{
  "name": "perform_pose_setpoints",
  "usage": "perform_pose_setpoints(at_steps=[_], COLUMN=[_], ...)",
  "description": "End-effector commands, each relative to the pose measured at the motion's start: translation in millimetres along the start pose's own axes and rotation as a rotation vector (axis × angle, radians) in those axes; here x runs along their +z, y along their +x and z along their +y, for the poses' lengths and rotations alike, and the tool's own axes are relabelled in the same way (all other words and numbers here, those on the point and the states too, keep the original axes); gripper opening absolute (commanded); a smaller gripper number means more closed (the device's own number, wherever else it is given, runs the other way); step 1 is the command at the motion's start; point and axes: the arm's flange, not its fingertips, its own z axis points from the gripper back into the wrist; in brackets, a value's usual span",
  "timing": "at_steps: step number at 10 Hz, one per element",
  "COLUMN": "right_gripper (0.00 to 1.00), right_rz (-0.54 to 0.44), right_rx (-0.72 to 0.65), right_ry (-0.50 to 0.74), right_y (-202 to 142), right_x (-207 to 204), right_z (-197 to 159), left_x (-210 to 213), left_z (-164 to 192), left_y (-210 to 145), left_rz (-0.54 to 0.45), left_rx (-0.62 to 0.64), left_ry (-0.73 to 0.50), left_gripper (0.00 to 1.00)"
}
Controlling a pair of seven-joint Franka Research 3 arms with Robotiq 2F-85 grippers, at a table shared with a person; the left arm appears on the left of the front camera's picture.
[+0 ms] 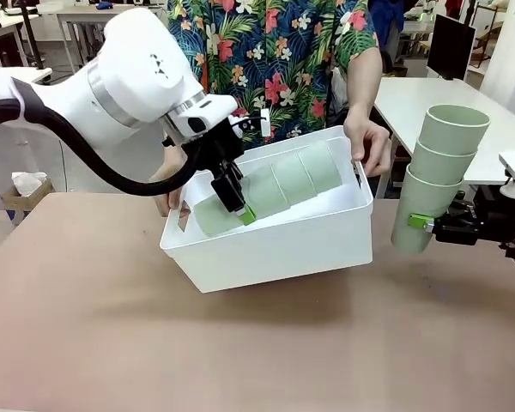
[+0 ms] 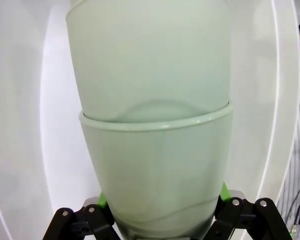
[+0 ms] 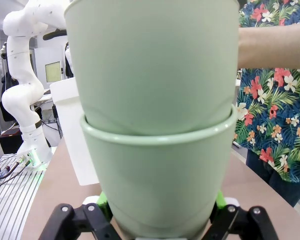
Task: Stack the cups and store them in the basket.
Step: Place the stack of Reusable plastic cups into the Pantry Basket.
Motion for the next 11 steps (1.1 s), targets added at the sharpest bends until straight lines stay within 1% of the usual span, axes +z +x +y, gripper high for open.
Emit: perform_pose_setpoints(at_steps=[1, 4, 6, 10, 11], right_gripper=[0.85, 0.85, 0.85, 0.85, 0.85], right_rz=[-0.001, -0.001, -0.001, -0.001, -0.001], right_rx=[0.008, 0.008, 0.008, 0.008, 0.008], right_ry=[0.0, 0.0, 0.0, 0.0, 0.0], right_y=[4, 4, 4, 4, 4], right_x=[0, 0, 0, 0, 0], right_z=[0, 0, 0, 0, 0], left_x=[-9, -30, -39, -49, -49], left_z=[0, -1, 0, 1, 0], left_y=[10, 13, 14, 16, 16], left_rz=[0.042, 0.108, 0.129, 0.126, 0.113], left_rx=[0.016, 0.035, 0.033, 0.019, 0.009], left_ry=[-0.003, -0.016, -0.008, 0.014, 0.019], left_gripper=[0.85, 0.85, 0.85, 0.85, 1.0])
